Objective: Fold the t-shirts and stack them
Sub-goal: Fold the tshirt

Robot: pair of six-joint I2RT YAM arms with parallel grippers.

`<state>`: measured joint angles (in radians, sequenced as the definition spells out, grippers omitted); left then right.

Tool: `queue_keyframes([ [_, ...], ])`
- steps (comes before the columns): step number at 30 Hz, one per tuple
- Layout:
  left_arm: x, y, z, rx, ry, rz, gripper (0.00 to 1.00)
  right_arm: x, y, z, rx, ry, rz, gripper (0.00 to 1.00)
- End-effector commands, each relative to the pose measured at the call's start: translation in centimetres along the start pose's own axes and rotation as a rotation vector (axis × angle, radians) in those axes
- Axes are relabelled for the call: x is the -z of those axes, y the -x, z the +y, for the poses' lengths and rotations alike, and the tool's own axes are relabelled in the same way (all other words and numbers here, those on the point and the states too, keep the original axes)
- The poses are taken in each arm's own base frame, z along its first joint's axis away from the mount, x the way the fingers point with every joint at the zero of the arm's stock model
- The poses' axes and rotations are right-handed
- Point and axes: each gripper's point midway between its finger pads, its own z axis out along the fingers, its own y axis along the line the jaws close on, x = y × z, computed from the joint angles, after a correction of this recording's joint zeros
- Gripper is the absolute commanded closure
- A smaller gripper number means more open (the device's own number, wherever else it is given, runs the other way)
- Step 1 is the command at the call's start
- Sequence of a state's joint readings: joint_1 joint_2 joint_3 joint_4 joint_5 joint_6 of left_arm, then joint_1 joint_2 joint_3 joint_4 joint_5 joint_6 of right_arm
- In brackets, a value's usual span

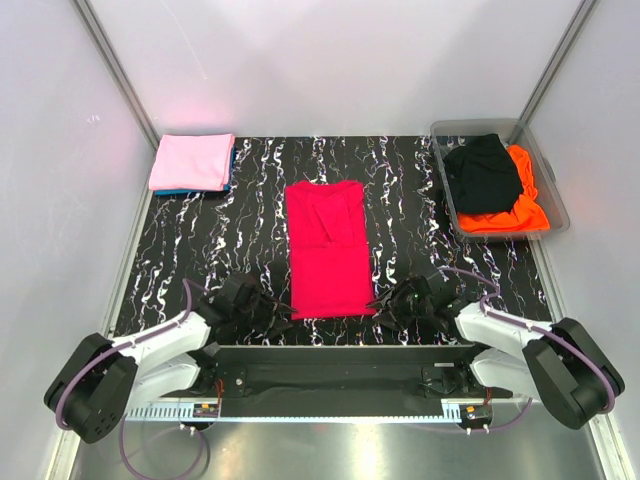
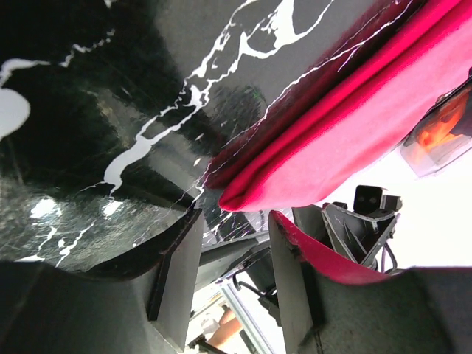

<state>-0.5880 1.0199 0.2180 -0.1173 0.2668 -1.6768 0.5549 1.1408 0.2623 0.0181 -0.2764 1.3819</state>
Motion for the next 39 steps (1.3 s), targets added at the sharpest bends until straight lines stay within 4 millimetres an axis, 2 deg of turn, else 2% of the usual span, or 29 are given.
queue_keyframes([
  [1,-0.49,1.23,0.78,0.026,0.032,-0.068,0.54,-0.52,1.15,-2.88,-0.049,-0.083,-0.082,0.49],
  [8,-0.78,1.63,0.50,0.044,0.032,-0.088,0.56,-0.59,1.12,-3.86,-0.071,-0.105,-0.085,0.49],
  [9,-0.85,1.64,0.41,0.044,0.029,-0.088,0.57,-0.67,1.26,-3.11,-0.064,-0.076,-0.090,0.49],
  [14,-1.28,1.58,0.18,0.039,0.020,-0.077,0.66,-0.84,1.40,-3.04,-0.072,-0.077,-0.095,0.52],
  [19,-1.27,1.69,0.09,0.040,0.018,-0.085,0.65,-0.95,1.46,-3.22,-0.077,-0.085,-0.097,0.54],
  [22,-1.22,1.76,0.31,0.042,0.027,-0.089,0.59,-1.02,1.52,-3.52,-0.082,-0.094,-0.101,0.56],
  [27,-1.29,1.86,0.83,0.051,0.046,-0.093,0.60,-1.12,1.57,-3.61,-0.081,-0.100,-0.102,0.58],
  [33,-1.42,1.90,0.65,0.042,0.036,-0.093,0.74,-1.31,1.41,-3.60,-0.068,-0.106,-0.088,0.75],
  [39,-1.41,1.27,0.00,-0.003,0.021,-0.058,1.00,-1.28,0.94,-3.16,-0.027,-0.098,-0.056,0.99],
])
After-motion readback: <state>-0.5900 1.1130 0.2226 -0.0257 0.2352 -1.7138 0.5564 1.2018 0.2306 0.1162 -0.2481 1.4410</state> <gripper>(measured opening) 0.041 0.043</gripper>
